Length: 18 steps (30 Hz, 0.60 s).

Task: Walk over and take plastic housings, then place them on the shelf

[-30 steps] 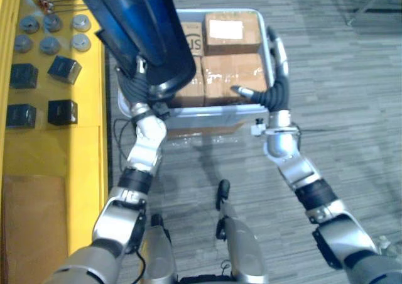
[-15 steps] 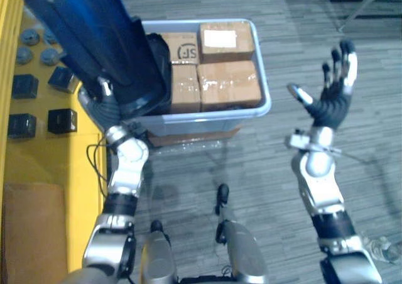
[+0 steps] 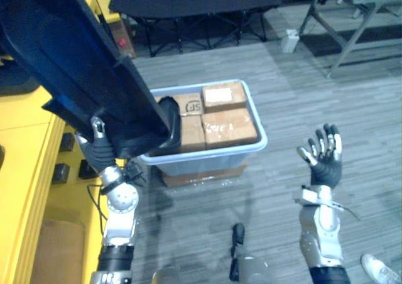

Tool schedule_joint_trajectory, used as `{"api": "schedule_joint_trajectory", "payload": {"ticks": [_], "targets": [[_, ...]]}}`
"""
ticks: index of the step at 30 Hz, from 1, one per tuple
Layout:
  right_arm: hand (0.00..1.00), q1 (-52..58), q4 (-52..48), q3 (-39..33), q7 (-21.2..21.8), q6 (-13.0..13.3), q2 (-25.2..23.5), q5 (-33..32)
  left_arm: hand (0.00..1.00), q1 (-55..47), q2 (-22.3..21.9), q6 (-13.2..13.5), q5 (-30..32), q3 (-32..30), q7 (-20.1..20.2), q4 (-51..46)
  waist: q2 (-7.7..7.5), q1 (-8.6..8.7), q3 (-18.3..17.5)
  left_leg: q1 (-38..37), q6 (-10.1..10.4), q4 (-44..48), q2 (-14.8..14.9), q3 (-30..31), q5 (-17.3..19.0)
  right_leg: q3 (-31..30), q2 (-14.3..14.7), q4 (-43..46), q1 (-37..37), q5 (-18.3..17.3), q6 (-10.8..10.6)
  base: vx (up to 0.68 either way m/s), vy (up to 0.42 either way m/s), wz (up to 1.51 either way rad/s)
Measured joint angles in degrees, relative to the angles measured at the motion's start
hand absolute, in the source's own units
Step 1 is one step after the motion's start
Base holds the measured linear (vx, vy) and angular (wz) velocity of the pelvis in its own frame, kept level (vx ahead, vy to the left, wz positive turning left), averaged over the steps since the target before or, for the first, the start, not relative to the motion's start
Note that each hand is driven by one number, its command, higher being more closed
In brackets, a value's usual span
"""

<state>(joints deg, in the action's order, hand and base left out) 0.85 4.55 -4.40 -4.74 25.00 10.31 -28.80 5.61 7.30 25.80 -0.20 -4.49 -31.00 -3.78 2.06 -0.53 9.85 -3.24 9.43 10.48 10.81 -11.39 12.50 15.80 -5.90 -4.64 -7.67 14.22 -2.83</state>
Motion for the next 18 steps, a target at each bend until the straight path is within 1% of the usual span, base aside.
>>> {"api": "schedule_joint_trajectory", "payload": {"ticks": [2,4,5,7,9,11,15,16,18], "targets": [[0.00,-0.19,1.28,0.02,1.81,-0.47,0.01,-0.22,1.00,-0.58,-0.45,-0.86,0.00,-0.65,1.76,-2.54,0.73,-0.26,-0.48,-0.76,0.08,-0.18,0.09,0.54,-0.05,0.72,-0.03,0.01,0.94,0.20,0.18,0.11,0.009,0.14],[0.00,-0.14,2.02,0.07,2.69,-1.26,0.02,-0.23,1.00,-0.68,-0.76,-1.44,-0.12,-1.45,3.40,-3.41,0.90,-0.09,-0.59,-1.85,0.06,-0.42,0.08,1.67,-0.04,1.64,-0.19,-0.02,2.76,0.17,0.17,0.07,0.031,0.24],[0.00,-0.39,2.04,0.31,3.54,-1.33,-0.05,-0.21,1.00,-1.29,-0.70,-1.67,-1.31,-2.31,4.28,-4.35,0.66,-0.33,-0.74,-2.15,-0.01,-0.36,-0.18,1.74,0.02,1.78,-0.51,-0.04,3.21,0.13,0.11,0.04,0.042,0.19],[0.00,-0.82,2.05,1.42,3.90,-1.41,-0.06,-0.14,1.00,-2.18,-0.74,-2.31,-2.27,-4.17,4.96,-5.10,0.37,-0.40,-0.91,-1.74,-0.39,0.08,-0.73,2.71,0.24,2.80,-1.21,-0.53,3.73,0.00,-0.09,-0.01,0.034,0.19],[0.00,-0.88,2.01,2.73,3.89,-2.27,-0.56,0.41,1.00,-4.33,-0.72,-2.53,-3.96,-6.26,5.91,-6.40,-0.19,-0.95,-1.32,-1.70,-0.47,0.14,-0.93,2.90,0.28,3.02,-1.42,-0.59,3.87,-0.87,-0.88,-0.01,0.004,0.12],[0.00,-0.91,2.00,2.99,3.80,-3.42,-1.34,0.42,1.00,-6.53,-0.81,-2.55,-5.85,-8.38,7.43,-7.38,-0.75,-2.21,-1.65,-1.41,-0.47,0.13,-0.80,3.27,0.28,3.34,-1.38,-0.59,3.88,-1.32,-0.54,0.01,-0.025,0.08],[0.00,-1.27,1.99,3.69,4.07,-5.25,-1.35,0.42,1.00,-9.27,-0.92,-2.58,-6.67,-10.34,7.81,-7.39,-0.69,-2.72,-2.00,-0.52,-0.33,0.19,-0.76,4.79,0.17,4.65,-1.54,-0.58,4.03,-1.29,-0.76,0.01,-0.009,0.18],[0.00,-1.29,1.98,3.70,4.94,-5.78,-1.40,0.44,1.00,-10.29,-0.98,-2.61,-6.65,-10.90,7.68,-7.40,-0.51,-3.05,-2.10,-0.50,-0.32,0.19,-0.77,4.83,0.16,4.72,-1.57,-0.58,4.03,-1.27,-0.75,0.00,0.000,0.00],[0.00,-1.29,1.98,3.73,5.39,-6.68,-1.46,0.47,1.00,-11.50,-1.09,-2.75,-6.53,-11.41,7.31,-7.45,-0.29,-3.52,-2.25,-0.29,-0.33,0.13,-0.94,5.22,0.17,5.20,-1.81,-0.57,4.08,-1.25,-0.75,0.04,0.017,0.15]]}}
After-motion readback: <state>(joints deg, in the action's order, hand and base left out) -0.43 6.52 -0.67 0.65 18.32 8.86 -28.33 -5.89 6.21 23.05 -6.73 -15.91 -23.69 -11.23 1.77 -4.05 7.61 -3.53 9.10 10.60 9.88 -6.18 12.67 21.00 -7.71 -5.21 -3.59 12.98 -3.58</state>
